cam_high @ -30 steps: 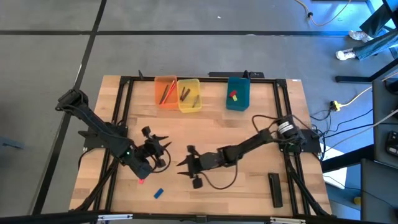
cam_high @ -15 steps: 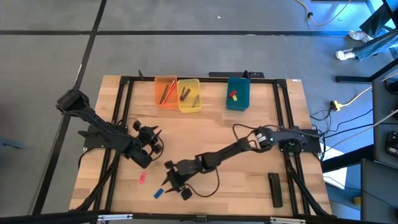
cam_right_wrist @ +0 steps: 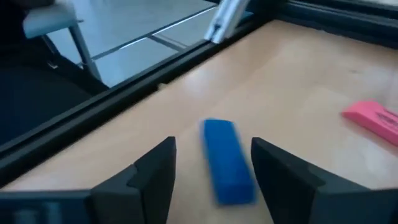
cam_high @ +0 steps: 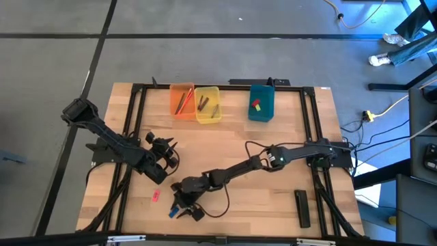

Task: Sort crayons/erasers/pens/pencils in bins
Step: Put the blue eraser into the blue bin

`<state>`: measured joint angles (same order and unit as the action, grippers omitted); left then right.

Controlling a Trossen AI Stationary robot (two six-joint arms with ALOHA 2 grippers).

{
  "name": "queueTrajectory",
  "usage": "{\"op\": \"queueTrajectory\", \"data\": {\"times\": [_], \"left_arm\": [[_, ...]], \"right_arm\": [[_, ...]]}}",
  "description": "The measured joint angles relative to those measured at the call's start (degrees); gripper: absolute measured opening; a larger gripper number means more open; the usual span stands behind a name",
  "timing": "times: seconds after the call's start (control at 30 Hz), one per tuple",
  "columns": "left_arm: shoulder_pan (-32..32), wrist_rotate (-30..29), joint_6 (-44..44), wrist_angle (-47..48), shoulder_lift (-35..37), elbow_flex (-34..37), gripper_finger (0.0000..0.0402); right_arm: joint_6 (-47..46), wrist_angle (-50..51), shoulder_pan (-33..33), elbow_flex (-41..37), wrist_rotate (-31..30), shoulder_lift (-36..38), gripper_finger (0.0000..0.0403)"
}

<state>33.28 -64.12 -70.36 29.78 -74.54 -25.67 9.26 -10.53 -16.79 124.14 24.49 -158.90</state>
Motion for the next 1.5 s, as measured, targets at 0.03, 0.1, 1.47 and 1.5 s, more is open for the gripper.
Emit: {"op": "queueTrajectory", "data": {"times": [0.03,0.1,1.47,1.5], "left_arm": [[0.0,0.03,0.09,0.0,0.0,0.0,0.011],[0.0,0.24,0.28,-0.02,0.0,0.0,0.011],[0.17,3.78,0.43,1.31,-0.04,0.0,0.011],[0.17,3.96,0.43,1.29,-0.04,0.0,0.011]], "right_arm": [[-0.19,0.59,0.2,-0.02,0.08,-0.09,0.0205],[-0.24,1.62,0.56,-0.03,0.4,-0.24,0.0197],[7.52,36.68,-0.43,-0.07,-24.58,9.06,0.0055],[7.52,36.67,-0.62,-0.07,-24.81,9.1,0.0055]]}}
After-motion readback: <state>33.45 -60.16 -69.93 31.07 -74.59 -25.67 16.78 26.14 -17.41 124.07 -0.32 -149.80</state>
